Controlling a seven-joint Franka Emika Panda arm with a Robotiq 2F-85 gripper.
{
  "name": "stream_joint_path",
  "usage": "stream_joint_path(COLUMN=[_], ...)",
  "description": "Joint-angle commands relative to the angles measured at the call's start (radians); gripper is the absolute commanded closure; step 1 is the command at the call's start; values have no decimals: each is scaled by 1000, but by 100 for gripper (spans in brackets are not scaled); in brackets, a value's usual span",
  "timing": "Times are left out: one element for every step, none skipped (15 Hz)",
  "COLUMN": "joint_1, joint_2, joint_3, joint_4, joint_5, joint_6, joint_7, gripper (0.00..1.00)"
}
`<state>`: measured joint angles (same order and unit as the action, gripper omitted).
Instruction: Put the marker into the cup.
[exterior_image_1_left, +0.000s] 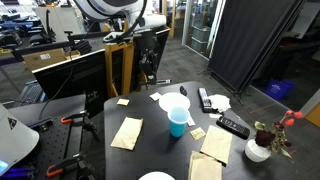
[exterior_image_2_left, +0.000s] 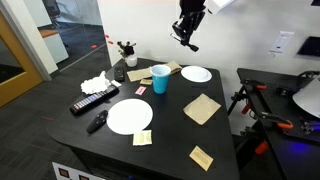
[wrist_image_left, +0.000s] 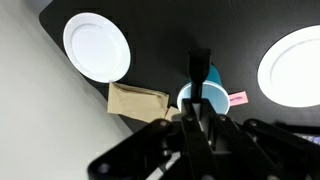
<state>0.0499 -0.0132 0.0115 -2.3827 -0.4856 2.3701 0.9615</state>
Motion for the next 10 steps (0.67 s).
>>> stream_joint_path(joint_1=[0, 3, 7, 11, 15, 22, 29, 37, 44, 51], joint_2=[6, 12, 19, 25, 32, 39, 46, 54, 62, 69], joint_3=[24, 29, 33, 38, 42, 46, 49, 53, 57, 62], joint_4=[-2, 0, 0, 0, 1, 1, 3, 4, 6, 8], joint_5=[-127, -165, -210, -261, -302, -358, -404, -452, -496, -536], joint_6=[-18, -24, -26, -29, -33, -39, -49, -60, -75, -96], joint_7=[261, 327, 403, 485, 553, 638, 710, 784, 852, 917], gripper=[97, 97, 97, 97, 97, 97, 97, 97, 97, 97])
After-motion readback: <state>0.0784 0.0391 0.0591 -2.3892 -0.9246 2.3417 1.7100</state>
